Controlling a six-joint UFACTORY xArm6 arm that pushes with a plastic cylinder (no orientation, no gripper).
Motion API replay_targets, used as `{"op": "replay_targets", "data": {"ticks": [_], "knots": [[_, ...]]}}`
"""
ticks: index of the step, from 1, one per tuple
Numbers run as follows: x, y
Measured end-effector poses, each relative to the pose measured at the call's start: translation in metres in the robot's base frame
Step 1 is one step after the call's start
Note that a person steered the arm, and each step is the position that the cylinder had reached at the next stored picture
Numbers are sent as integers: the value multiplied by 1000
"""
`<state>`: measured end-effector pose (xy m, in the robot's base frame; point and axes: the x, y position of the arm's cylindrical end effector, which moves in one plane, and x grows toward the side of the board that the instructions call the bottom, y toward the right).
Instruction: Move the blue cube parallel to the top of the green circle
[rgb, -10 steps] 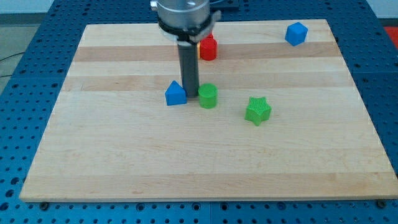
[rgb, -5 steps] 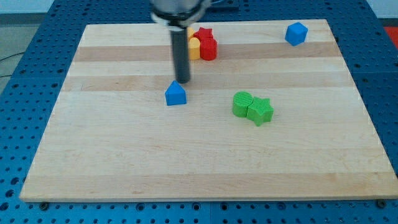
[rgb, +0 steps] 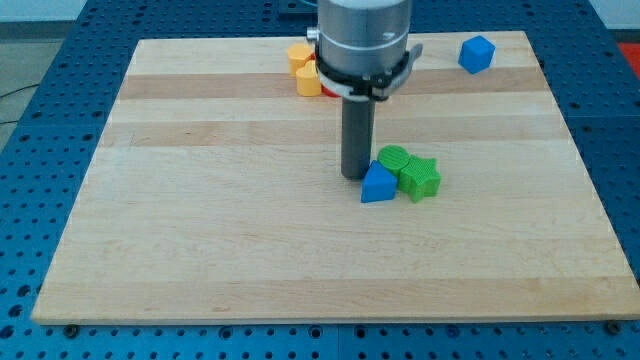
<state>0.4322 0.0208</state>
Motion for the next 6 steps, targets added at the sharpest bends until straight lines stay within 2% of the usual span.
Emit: {"op": "replay_targets", "data": {"ticks": [1, 2, 3, 4, 5, 6], "knots": [[-68, 32], [-68, 135], [-100, 222], [-152, 306], [-224, 282], [-234, 245]]}}
